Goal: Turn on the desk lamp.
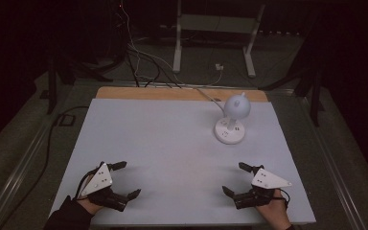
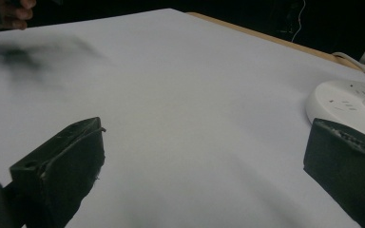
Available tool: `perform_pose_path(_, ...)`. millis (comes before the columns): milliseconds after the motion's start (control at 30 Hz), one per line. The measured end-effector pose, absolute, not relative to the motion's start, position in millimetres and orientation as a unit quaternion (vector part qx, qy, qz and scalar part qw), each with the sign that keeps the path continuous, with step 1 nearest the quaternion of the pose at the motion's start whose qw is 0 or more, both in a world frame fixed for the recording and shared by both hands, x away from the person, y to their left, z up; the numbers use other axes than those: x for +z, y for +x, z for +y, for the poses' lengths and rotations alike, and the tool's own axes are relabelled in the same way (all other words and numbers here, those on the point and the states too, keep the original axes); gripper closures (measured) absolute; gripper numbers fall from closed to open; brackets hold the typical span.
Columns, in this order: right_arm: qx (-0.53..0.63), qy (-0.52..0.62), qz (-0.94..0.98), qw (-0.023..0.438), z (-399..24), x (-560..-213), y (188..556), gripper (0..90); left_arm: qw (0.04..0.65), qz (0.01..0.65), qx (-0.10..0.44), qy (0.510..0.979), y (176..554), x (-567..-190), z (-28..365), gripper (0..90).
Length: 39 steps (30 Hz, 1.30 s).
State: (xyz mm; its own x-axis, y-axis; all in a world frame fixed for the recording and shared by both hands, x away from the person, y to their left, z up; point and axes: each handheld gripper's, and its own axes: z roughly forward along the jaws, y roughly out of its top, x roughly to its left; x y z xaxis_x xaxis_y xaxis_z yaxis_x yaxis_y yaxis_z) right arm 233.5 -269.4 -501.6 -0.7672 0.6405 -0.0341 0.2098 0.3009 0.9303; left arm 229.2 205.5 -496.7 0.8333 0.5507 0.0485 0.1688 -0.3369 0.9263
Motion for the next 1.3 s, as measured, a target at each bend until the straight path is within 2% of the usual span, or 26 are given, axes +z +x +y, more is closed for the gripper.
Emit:
perform_pose_path(1100, 0.519, 0.259, 0.798, 0.163, -261, -501, 232, 0.0, 0.536, 0.230, 0.180, 0.792, 229, -495, 209, 0.3)
perform_pose_path(1300, 0.516, 0.249, 0.802, 0.172, -257, -497, 231, 0.0, 0.535, 0.228, 0.181, 0.793, 228, -495, 208, 0.3)
